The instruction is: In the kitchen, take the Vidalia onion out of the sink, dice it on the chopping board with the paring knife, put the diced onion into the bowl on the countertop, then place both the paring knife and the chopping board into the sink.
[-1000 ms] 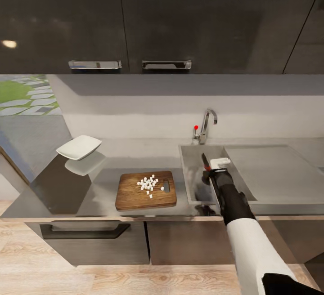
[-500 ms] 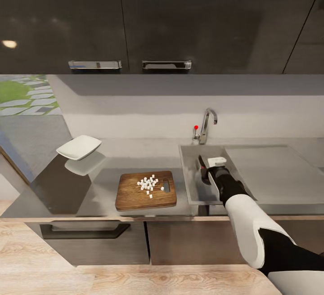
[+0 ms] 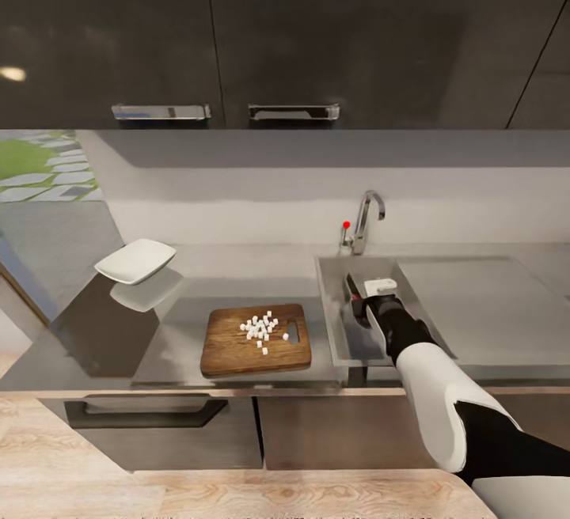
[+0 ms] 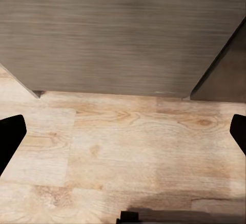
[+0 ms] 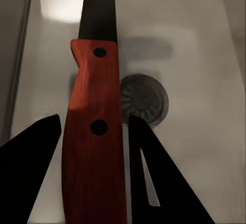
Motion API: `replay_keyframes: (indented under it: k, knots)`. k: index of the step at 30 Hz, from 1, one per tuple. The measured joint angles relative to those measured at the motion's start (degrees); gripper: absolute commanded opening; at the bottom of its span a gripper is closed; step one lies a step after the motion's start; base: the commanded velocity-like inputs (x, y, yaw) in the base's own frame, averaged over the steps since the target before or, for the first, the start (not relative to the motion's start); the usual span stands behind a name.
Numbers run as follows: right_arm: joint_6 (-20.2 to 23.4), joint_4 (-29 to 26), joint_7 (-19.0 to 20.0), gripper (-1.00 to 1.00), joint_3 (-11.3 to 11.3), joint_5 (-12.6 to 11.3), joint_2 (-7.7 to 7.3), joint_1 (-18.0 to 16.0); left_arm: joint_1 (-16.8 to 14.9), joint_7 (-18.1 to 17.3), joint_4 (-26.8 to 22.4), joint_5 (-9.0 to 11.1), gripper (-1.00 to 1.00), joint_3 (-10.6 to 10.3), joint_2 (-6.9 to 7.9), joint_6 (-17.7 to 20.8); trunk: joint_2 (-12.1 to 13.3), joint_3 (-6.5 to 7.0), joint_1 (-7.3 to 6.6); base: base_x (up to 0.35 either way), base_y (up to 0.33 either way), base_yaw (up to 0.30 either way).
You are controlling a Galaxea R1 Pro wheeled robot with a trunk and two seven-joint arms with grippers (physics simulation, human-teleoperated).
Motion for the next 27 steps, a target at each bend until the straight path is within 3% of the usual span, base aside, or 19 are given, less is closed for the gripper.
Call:
replay_keyframes:
  k: [6, 19, 27]
  knots:
    - [-0.5, 1.9, 0.0, -1.00, 0.0, 0.0, -0.21, 0.0, 0.0, 0.0, 0.0, 0.0, 1.00, 0.0, 0.00, -0.1, 0.0, -0.55, 0.00, 0.001, 0.000, 0.000]
    - [-10.5, 8.3, 0.0, -1.00, -0.1, -0.2, -0.64, 0.1, 0.0, 0.0, 0.1, 0.0, 1.00, 0.0, 0.00, 0.0, 0.0, -1.76, 0.00, 0.000, 0.000, 0.000]
    - [-11.3, 8.8, 0.1, -1.00, -0.1, -0.2, -0.66, 0.1, 0.0, 0.0, 0.1, 0.0, 1.00, 0.0, 0.00, 0.0, 0.0, -2.48, 0.00, 0.000, 0.000, 0.000]
